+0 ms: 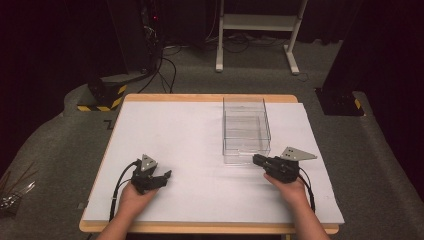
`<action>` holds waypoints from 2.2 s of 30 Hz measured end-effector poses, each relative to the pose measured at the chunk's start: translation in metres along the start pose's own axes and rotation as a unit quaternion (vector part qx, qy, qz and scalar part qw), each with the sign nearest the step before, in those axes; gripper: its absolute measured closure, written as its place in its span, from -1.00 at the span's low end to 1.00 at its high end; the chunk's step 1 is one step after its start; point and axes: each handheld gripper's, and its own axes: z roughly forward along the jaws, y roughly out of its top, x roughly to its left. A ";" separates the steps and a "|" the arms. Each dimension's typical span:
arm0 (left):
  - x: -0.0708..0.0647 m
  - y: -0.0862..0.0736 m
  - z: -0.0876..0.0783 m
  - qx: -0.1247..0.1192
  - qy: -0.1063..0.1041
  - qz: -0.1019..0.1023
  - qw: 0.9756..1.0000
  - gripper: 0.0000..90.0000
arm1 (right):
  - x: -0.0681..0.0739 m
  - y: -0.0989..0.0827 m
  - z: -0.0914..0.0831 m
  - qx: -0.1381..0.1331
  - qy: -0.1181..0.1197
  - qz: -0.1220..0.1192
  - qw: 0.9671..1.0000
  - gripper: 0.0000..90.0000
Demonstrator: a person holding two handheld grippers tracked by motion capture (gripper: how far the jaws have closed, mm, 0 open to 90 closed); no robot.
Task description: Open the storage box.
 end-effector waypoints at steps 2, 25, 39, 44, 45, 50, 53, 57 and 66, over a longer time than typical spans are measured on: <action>0.000 0.000 0.000 0.000 0.000 0.000 1.000 -0.24 | 0.001 0.000 -0.001 0.001 0.002 0.001 1.000 0.81; 0.000 0.000 0.000 0.000 0.000 0.000 1.000 -0.24 | 0.013 -0.008 -0.014 0.001 0.025 -0.003 1.000 0.84; 0.000 0.000 0.000 0.000 0.000 0.000 1.000 -0.24 | 0.027 -0.013 -0.025 0.008 0.034 -0.012 0.999 0.84; 0.000 0.000 0.000 0.000 0.000 0.000 1.000 -0.24 | 0.031 -0.015 -0.028 0.008 0.038 -0.013 0.999 0.85; 0.000 0.000 0.000 0.000 0.000 0.001 1.000 -0.24 | 0.032 -0.016 -0.029 0.008 0.040 -0.012 0.999 0.85; 0.000 0.000 0.000 0.000 0.000 0.001 1.000 -0.24 | 0.036 -0.018 -0.033 0.008 0.044 -0.012 0.999 0.85; 0.000 0.000 0.000 0.000 0.000 0.001 1.000 -0.24 | 0.039 -0.020 -0.035 0.011 0.046 -0.016 0.999 0.85; 0.000 0.000 0.000 0.001 0.000 0.001 1.000 -0.24 | 0.042 -0.022 -0.038 0.014 0.048 -0.018 0.999 0.85; 0.000 0.000 0.000 0.001 0.000 0.001 1.000 -0.24 | 0.046 -0.028 -0.045 0.016 0.051 -0.019 0.998 0.85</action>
